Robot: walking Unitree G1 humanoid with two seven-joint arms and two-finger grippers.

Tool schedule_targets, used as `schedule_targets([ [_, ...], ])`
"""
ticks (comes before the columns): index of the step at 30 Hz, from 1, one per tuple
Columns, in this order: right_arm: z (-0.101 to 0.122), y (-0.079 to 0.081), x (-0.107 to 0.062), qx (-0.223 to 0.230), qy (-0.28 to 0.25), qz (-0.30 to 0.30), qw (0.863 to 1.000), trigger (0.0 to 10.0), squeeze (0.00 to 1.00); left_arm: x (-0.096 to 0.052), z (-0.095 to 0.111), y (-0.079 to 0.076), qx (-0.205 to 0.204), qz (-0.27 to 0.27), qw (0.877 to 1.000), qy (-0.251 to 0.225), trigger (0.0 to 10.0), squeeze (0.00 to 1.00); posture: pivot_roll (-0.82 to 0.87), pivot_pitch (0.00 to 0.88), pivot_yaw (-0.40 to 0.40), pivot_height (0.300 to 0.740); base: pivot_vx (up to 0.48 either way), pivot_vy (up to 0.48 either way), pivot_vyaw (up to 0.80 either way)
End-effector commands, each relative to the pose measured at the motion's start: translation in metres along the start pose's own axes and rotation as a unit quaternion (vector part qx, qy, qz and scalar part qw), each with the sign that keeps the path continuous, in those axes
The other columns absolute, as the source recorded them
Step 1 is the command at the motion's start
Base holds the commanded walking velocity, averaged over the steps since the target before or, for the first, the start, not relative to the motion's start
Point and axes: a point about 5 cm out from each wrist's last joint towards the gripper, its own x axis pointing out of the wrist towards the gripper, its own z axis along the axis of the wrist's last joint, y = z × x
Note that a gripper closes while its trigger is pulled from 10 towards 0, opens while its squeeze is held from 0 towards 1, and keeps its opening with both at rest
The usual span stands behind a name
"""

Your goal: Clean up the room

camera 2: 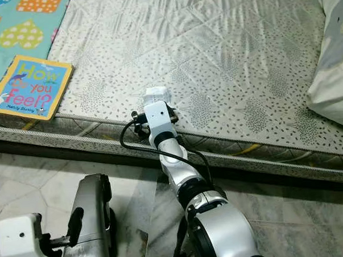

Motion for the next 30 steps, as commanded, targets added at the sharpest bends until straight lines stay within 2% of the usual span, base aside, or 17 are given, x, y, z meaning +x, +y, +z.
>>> schedule_targets([
  [1, -0.003, 0.002, -0.001, -0.005, 0.01, 0.001, 1.0, 10.0, 0.0, -0.006, -0.002, 0.001, 0.003, 0.004, 1.0, 0.013, 10.0, 0.0, 0.39, 0.45, -0.097, 0.547, 0.0, 0.0, 0.0],
  [5, -0.001, 0.001, 0.001, -0.013, 0.006, -0.006, 1.0, 10.0, 0.0, -0.009, -0.003, 0.002, 0.004, 0.008, 1.0, 0.016, 10.0, 0.0, 0.39, 0.455, -0.097, 0.547, 0.0, 0.0, 0.0],
  [6, 0.001, 0.0, 0.002, -0.027, 0.003, -0.013, 1.0, 10.0, 0.0, -0.011, -0.004, 0.003, 0.005, 0.012, 1.0, 0.019, 10.0, 0.0, 0.39, 0.461, -0.097, 0.547, 0.0, 0.0, 0.0],
  [7, 0.002, 0.001, 0.002, -0.036, 0.002, -0.018, 0.999, 4.4, 0.0, -0.012, -0.004, 0.003, 0.005, 0.013, 1.0, 0.021, 10.0, 0.0, 0.4, 0.468, -0.097, 0.547, 0.0, 0.0, 0.0],
  [8, 0.003, 0.001, 0.003, -0.047, 0.001, -0.022, 0.999, 0.0, 0.0, -0.014, -0.005, 0.003, 0.005, 0.014, 1.0, 0.023, 10.0, 0.0, 0.4, 0.471, -0.097, 0.547, 0.0, 0.0, 0.0],
  [12, 0.004, 0.004, 0.003, -0.076, -0.004, -0.028, 0.997, 0.0, 0.0, -0.016, -0.005, 0.003, 0.005, 0.015, 1.0, 0.025, 10.0, 0.0, 0.4, 0.473, -0.096, 0.547, 0.0, 0.0, 0.0],
  [24, -0.007, 0.003, -0.003, -0.119, 0.012, -0.048, 0.992, 0.0, 0.0, -0.016, -0.005, 0.004, 0.006, 0.019, 0.999, 0.026, 10.0, 0.0, 0.4, 0.477, -0.092, 0.547, 0.0, 0.0, 0.0],
  [30, -0.011, 0.002, -0.004, -0.131, 0.02, -0.045, 0.99, 0.0, 0.0, -0.013, 0.0, -0.004, 0.013, -0.015, 1.0, 0.013, 10.0, 0.0, 0.4, 0.475, -0.096, 0.547, 0.0, 0.0, 0.0],
])
